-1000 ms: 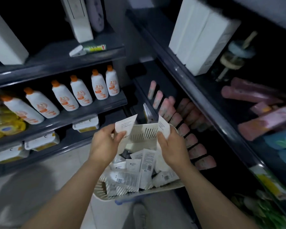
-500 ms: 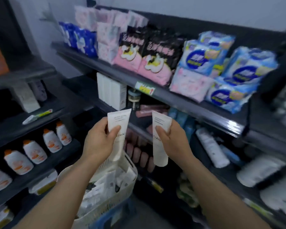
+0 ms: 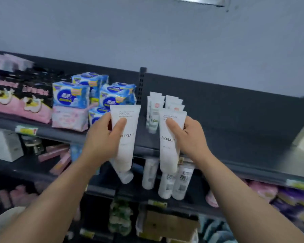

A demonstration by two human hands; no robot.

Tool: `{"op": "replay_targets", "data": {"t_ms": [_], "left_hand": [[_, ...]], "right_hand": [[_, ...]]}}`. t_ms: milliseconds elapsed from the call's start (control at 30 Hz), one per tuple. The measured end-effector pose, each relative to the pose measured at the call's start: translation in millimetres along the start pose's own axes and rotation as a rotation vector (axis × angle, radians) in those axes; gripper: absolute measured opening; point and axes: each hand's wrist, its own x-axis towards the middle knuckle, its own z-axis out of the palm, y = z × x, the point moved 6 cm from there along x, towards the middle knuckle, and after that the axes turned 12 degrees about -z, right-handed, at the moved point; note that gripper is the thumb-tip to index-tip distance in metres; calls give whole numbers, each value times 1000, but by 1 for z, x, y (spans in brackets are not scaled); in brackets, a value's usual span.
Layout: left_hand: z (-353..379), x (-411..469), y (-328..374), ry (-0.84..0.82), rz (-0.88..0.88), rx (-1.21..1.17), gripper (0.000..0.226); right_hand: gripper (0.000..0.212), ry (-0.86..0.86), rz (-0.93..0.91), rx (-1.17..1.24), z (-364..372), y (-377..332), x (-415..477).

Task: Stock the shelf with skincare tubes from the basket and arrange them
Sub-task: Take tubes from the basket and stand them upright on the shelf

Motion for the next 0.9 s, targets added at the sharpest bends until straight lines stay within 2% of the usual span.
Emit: {"op": "replay_targets", "data": {"t_ms": [67, 167, 267, 333, 433, 600, 900], "left_hand": [[38, -4, 34, -41, 27, -30, 28], [91, -6, 76, -93, 56, -37, 13], [136, -3, 108, -150, 73, -82, 24], [161, 3, 123, -196, 39, -99, 22], [194, 22, 144, -261, 23, -66, 14], [238, 70, 169, -352, 41, 20, 14], [314, 165, 171, -450, 125, 399, 19]], "right_hand": [[26, 36, 34, -24, -53, 21, 2], [19, 66, 47, -51, -119, 48, 6], [17, 74, 75, -89, -165, 76, 10], [12, 74, 101, -96, -185, 94, 14], [13, 50, 128, -110, -200, 121, 28], [16, 17, 192, -83, -204, 162, 63], [12, -16, 257, -40, -191, 219, 129]]}}
